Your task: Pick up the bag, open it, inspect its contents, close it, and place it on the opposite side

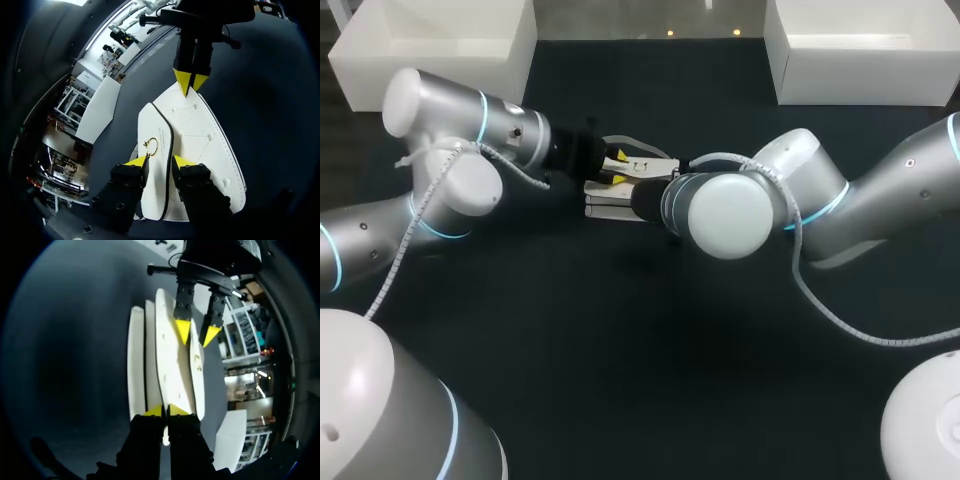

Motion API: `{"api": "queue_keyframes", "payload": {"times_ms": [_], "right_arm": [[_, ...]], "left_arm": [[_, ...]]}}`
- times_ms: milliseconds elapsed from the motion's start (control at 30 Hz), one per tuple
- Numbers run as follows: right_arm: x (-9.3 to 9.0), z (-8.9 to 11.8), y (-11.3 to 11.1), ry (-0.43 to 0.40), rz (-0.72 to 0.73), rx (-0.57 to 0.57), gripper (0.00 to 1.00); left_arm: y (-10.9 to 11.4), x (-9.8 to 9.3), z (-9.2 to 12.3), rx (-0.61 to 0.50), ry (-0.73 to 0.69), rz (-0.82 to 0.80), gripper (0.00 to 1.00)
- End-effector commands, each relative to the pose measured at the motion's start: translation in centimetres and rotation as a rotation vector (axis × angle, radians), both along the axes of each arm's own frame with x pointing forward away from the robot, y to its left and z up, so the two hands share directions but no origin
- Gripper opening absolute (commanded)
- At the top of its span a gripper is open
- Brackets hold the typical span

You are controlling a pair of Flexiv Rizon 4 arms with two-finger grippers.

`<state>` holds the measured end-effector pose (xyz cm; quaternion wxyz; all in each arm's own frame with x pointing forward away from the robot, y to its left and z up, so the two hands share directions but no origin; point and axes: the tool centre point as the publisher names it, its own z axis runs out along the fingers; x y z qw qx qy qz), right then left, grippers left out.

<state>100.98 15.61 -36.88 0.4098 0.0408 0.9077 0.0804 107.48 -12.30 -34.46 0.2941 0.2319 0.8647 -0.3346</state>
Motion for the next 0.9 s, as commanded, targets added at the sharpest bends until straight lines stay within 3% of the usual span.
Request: {"api": "queue_keyframes", "payload": {"times_ms": [33,233,300,333,367,400,600,767,800,900], "right_arm": [[-0.1,-0.4,-0.2,-0.176,-0.011,0.018,0.00],[-0.4,-0.4,-0.2,-0.175,-0.009,0.022,0.00],[-0.6,-0.3,-0.2,-0.177,-0.006,0.023,0.23],[-0.8,-0.1,-0.2,-0.178,-0.005,0.023,0.42],[-0.9,0.1,-0.2,-0.179,-0.006,0.023,0.85],[-1.0,0.2,-0.3,-0.180,-0.006,0.022,1.00],[-1.5,2.1,-0.3,-0.183,-0.002,-0.001,1.00],[-1.4,4.0,-0.9,-0.120,-0.005,-0.025,1.00],[-1.3,4.4,-1.0,-0.093,-0.007,-0.022,1.00],[-0.8,5.3,-1.5,-0.032,-0.003,-0.017,1.00]], "left_arm": [[0.4,-0.9,0.6,-0.020,-0.010,-0.004,0.67],[0.6,-1.7,1.9,-0.036,-0.009,-0.012,0.67],[0.8,-1.9,2.2,-0.038,-0.005,-0.018,0.68],[0.8,-1.9,2.4,-0.037,-0.005,-0.017,0.67],[0.9,-2.0,2.6,-0.036,-0.006,-0.016,0.66],[0.9,-2.1,2.7,-0.036,-0.006,-0.015,0.64],[1.3,-2.4,3.5,-0.031,-0.008,-0.007,0.64],[2.0,-2.6,4.0,-0.010,0.025,0.005,0.68],[2.2,-2.7,4.2,0.006,0.029,0.009,0.71],[2.9,-2.9,4.7,0.030,0.050,0.029,0.91]]}}
